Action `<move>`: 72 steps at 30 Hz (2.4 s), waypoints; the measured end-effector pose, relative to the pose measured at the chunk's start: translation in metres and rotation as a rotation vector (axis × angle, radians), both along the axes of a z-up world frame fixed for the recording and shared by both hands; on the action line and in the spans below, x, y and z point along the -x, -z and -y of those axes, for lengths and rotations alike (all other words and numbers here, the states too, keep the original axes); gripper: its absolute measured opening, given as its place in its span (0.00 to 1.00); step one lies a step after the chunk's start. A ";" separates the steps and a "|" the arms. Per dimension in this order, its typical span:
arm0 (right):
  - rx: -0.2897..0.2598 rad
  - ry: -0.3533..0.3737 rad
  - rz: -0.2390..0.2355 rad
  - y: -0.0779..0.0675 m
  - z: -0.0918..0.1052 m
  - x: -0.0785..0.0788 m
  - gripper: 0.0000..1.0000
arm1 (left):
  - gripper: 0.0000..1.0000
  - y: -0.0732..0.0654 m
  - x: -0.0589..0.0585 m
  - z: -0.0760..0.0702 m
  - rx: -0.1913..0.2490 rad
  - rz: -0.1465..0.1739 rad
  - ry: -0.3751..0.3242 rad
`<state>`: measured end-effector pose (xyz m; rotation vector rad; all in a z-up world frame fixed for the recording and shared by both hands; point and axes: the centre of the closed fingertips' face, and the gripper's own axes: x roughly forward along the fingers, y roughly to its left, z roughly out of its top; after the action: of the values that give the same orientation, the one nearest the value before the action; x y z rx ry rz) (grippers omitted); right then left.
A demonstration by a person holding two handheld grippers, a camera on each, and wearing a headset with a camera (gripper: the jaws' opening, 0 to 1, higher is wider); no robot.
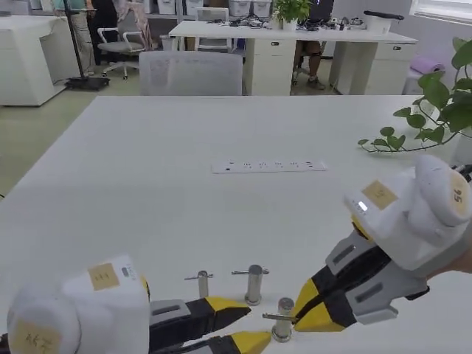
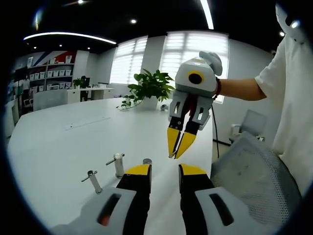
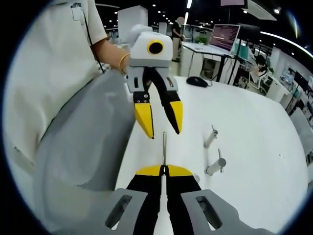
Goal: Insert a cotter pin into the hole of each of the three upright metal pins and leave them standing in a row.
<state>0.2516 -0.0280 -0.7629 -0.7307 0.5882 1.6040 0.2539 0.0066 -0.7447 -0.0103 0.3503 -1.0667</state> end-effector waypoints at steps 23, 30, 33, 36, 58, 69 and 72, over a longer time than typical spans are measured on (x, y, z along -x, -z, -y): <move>0.171 0.067 0.073 0.029 0.035 -0.031 0.03 | 0.27 0.040 -0.025 0.012 -0.091 -0.011 -0.060; 0.210 0.077 0.075 0.039 0.044 -0.040 0.03 | 0.27 0.049 -0.036 0.016 -0.111 -0.018 -0.073; 0.226 0.086 0.076 0.044 0.047 -0.044 0.03 | 0.27 0.052 -0.039 0.018 -0.123 -0.020 -0.077; 0.238 0.091 0.074 0.048 0.051 -0.047 0.03 | 0.28 0.056 -0.042 0.020 -0.130 -0.028 -0.077; 0.274 0.090 0.075 0.064 0.056 -0.060 0.03 | 0.24 0.078 -0.056 0.042 -0.171 -0.053 -0.054; 0.284 0.074 0.073 0.067 0.056 -0.058 0.03 | 0.14 0.082 -0.058 0.050 -0.175 -0.058 -0.054; 0.282 0.074 0.075 0.066 0.056 -0.058 0.03 | 0.12 0.083 -0.060 0.049 -0.176 -0.061 -0.056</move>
<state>0.3098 -0.0839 -0.8288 -0.9621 0.7875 1.4338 0.3136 -0.0429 -0.8279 0.1037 0.4956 -0.9785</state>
